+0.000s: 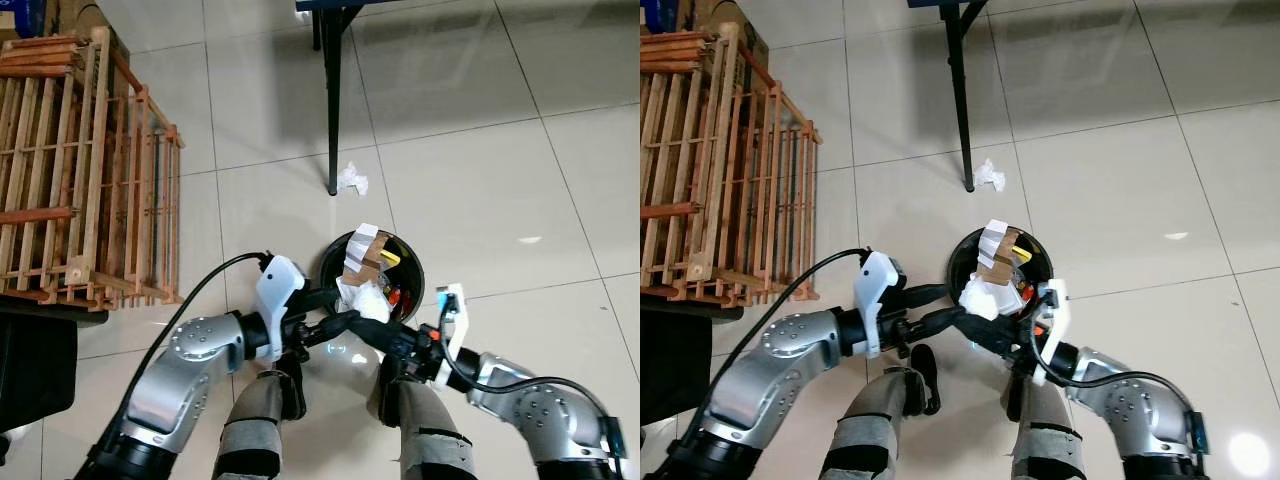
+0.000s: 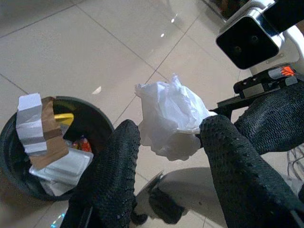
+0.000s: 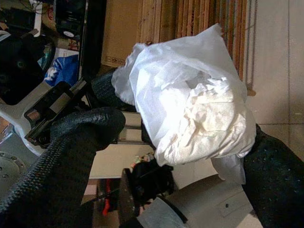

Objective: Picking trash to rubbish bin

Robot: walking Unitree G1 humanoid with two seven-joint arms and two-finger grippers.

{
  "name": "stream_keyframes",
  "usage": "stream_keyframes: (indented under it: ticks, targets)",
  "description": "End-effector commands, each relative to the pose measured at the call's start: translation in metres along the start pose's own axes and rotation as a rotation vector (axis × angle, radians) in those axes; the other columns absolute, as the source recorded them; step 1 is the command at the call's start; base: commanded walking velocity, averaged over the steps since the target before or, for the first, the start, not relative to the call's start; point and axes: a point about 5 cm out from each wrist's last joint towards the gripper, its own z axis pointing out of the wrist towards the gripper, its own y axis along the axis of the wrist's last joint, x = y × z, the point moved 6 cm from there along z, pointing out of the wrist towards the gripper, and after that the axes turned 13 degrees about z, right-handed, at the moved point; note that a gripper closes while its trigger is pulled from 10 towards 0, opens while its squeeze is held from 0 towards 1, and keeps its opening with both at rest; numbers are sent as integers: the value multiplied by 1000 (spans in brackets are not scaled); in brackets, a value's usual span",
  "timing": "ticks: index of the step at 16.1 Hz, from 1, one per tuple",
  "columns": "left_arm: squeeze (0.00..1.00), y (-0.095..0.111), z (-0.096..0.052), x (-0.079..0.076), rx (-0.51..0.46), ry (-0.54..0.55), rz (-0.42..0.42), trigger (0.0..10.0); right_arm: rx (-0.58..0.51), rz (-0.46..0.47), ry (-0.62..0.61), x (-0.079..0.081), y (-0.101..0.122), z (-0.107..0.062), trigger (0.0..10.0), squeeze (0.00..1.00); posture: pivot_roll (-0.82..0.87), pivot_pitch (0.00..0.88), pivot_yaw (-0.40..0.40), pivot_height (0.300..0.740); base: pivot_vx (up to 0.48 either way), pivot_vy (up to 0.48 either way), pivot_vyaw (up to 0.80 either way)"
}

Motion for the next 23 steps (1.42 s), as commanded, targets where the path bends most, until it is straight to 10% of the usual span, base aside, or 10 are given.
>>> stream_keyframes:
  ticks: [1, 10, 19, 23]
  targets:
    - [0, -12, 7, -45, 20, -197, -45, 10000, -56, -16, -24, 0, 14, 2, 10000, 0, 0, 494, 56, 720, 0, 0, 0]
    - [0, -23, 3, -46, 89, -198, 40, 10000, -79, -18, -79, -6, 29, -2, 10000, 0, -26, 531, -1, 720, 0, 0, 0]
    - [0, 58, -14, 96, -198, 732, 129, 10000, -6, 10, -113, -16, -7, -5, 10000, 0, -28, 520, 3, 720, 0, 0, 0]
    - [0, 63, -15, 97, -205, 709, 135, 10000, -35, 9, -133, -19, -4, -7, 10000, 0, -29, 508, 9, 720, 0, 0, 0]
